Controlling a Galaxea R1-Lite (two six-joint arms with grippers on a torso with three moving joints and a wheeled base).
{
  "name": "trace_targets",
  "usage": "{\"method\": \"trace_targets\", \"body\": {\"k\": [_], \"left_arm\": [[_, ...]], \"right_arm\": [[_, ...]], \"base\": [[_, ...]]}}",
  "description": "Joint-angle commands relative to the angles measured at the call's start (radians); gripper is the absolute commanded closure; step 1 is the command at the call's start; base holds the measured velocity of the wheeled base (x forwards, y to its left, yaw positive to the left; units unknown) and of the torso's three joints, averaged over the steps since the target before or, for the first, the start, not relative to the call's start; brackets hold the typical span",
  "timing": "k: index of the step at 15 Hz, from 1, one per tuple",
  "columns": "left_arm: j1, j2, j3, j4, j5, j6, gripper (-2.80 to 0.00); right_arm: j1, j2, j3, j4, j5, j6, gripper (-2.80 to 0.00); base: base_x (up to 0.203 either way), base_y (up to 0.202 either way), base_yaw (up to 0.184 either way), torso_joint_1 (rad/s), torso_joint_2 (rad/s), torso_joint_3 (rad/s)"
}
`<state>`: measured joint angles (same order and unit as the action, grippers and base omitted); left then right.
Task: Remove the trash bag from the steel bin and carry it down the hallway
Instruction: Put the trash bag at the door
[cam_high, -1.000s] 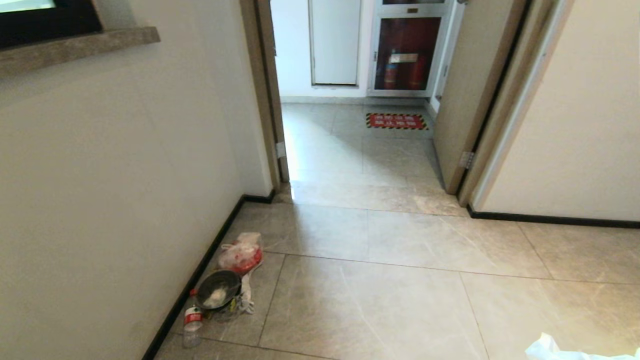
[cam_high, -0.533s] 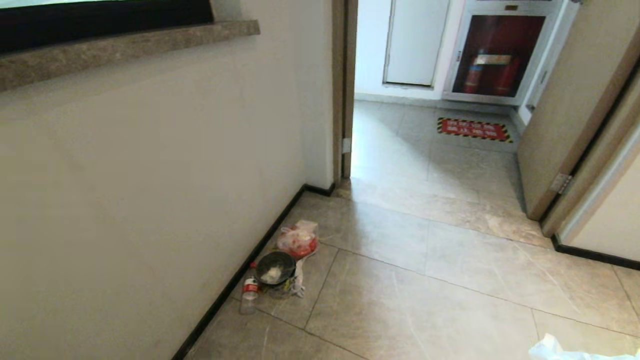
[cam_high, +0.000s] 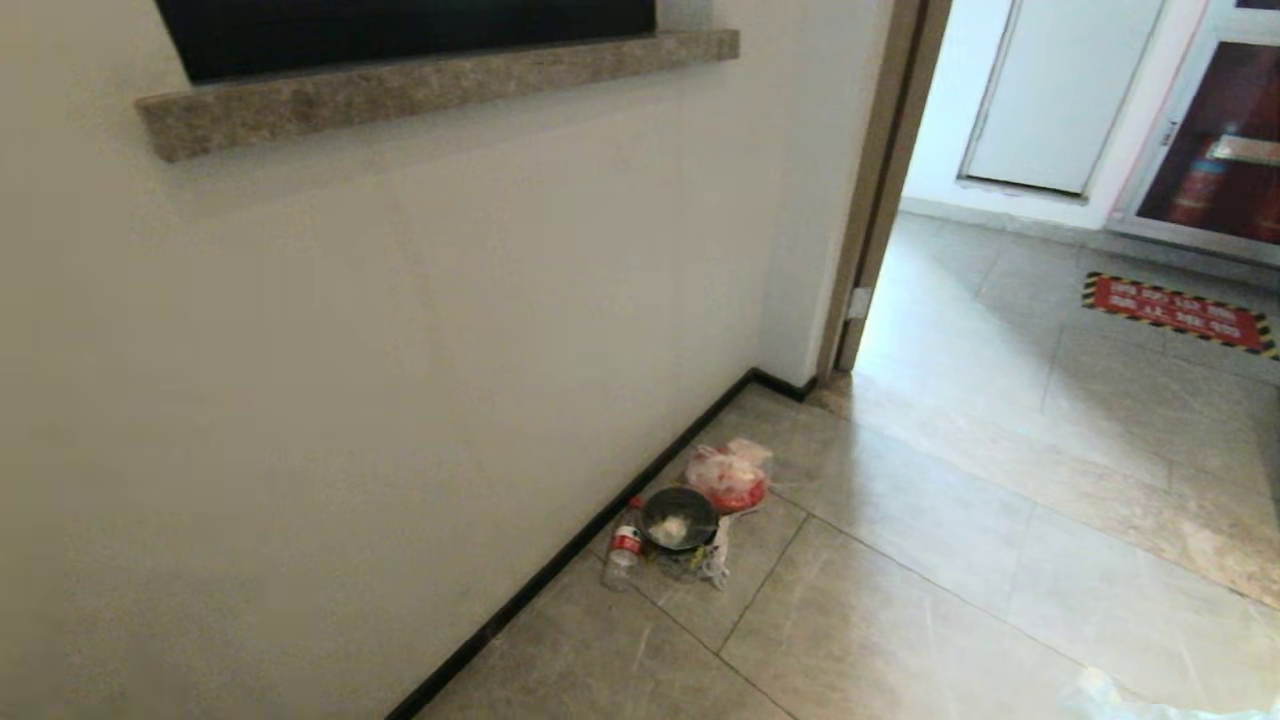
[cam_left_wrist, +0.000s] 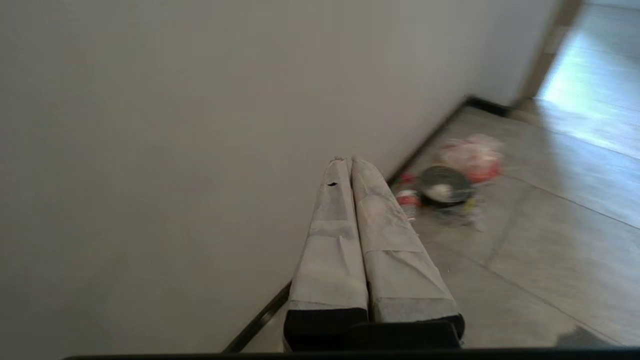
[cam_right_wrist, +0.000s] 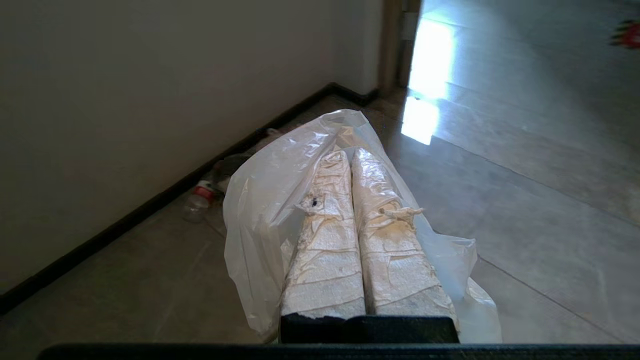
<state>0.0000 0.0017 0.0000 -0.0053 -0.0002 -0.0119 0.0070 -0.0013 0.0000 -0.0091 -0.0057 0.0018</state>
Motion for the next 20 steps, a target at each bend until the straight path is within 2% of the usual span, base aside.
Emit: {"method": "trace_targets", "body": {"k": [1,20], "left_arm": [[0.0,0.0,0.0,-0.001,0.0,0.0,0.0],[0.0,0.0,0.0,-0.001,0.0,-0.002,0.0]], "right_arm": [[0.001,0.0,0.0,0.0,0.001,0.001,0.0],[0.001,0.0,0.0,-0.002,0.0,0.0,0.0]], "base": [[0.002,-0.006,0.17,-0.002,0.01,-0.002],[0.002,-0.009,0.173,0.003,0.0,0.003]]}}
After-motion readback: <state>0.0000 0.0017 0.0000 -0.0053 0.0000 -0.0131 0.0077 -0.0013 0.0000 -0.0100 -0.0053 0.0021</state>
